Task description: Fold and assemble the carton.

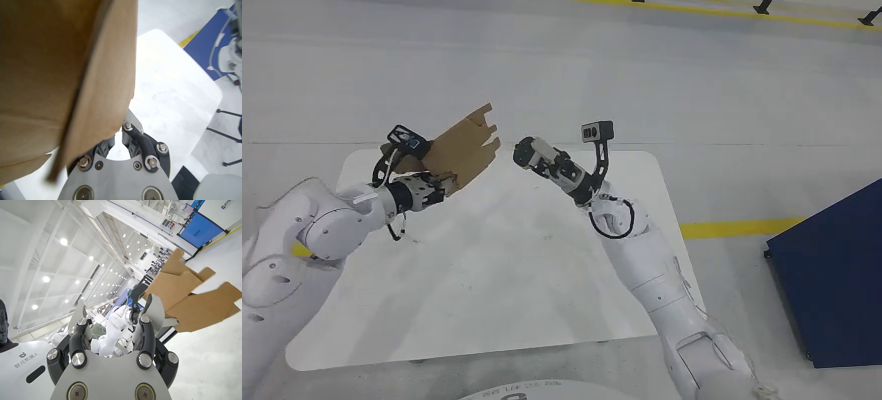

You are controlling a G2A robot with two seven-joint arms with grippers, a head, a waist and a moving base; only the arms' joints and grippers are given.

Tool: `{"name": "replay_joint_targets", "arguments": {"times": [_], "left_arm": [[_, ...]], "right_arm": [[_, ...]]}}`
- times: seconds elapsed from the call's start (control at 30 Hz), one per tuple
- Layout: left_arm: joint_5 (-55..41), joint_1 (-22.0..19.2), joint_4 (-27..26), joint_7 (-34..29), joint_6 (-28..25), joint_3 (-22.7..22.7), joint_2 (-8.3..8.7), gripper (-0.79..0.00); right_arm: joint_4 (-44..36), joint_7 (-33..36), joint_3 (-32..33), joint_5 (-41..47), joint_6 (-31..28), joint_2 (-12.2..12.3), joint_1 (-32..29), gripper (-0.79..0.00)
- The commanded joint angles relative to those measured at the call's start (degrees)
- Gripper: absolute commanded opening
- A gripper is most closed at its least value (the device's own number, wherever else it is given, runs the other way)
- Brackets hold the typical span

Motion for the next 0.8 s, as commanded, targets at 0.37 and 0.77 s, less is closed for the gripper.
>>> {"name": "replay_joint_targets", "arguments": {"times": [0.37,0.77], "left_arm": [[15.45,-3.42,-0.79,-1.01,6.79,10.52,-2.59,-0.785],[20.38,-4.38,1.37,-1.12,8.06,14.57,-4.33,-0.785]], "right_arm": [[2.13,-19.5,-6.88,-6.73,3.5,-2.76,3.23,-0.086],[4.04,-21.7,-9.24,-8.95,8.22,-3.78,5.01,-0.052]]}}
